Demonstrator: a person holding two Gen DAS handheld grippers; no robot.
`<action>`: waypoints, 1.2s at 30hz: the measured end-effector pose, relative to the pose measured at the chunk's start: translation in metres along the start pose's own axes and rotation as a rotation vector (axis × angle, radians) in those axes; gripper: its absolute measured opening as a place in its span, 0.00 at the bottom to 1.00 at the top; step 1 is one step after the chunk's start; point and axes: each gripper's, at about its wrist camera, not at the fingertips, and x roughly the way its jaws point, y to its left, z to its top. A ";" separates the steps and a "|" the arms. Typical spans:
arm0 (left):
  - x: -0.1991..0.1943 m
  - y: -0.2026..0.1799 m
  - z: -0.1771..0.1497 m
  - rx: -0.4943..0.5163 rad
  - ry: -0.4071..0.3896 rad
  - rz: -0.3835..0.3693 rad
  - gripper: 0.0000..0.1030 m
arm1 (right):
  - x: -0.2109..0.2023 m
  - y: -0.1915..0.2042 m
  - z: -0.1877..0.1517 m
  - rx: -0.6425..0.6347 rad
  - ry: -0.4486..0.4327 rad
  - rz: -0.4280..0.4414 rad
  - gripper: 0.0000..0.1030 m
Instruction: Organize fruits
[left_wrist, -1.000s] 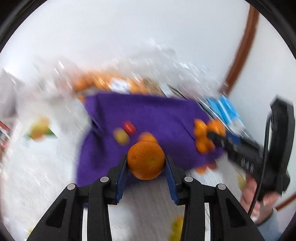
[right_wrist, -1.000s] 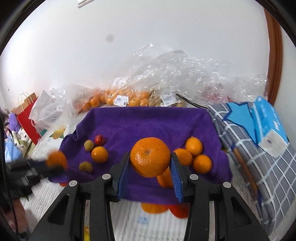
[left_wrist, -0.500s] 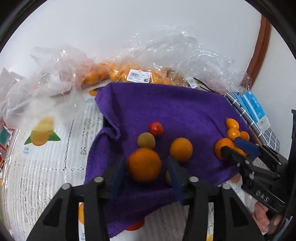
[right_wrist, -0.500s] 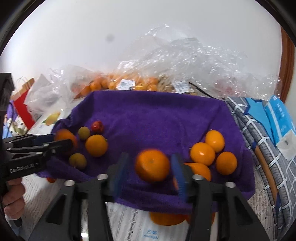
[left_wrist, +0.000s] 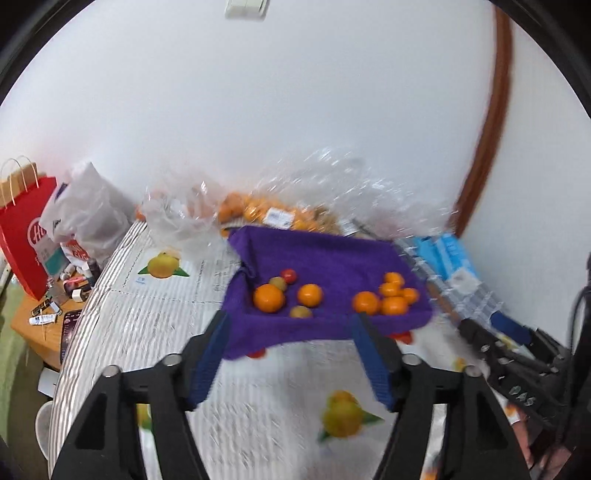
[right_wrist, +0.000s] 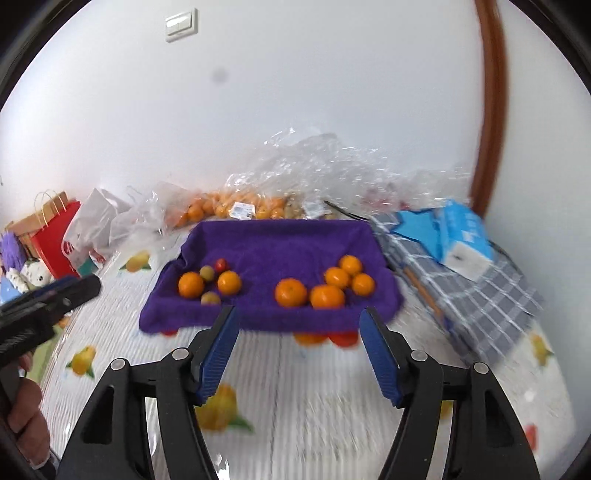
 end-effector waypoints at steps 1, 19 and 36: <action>-0.015 -0.008 -0.005 0.007 -0.015 0.006 0.71 | -0.014 -0.001 -0.005 0.004 -0.001 -0.022 0.68; -0.105 -0.082 -0.044 0.124 -0.110 0.065 0.85 | -0.128 -0.039 -0.061 0.081 -0.048 -0.057 0.98; -0.111 -0.089 -0.046 0.135 -0.114 0.078 0.85 | -0.144 -0.051 -0.059 0.128 -0.067 -0.065 0.98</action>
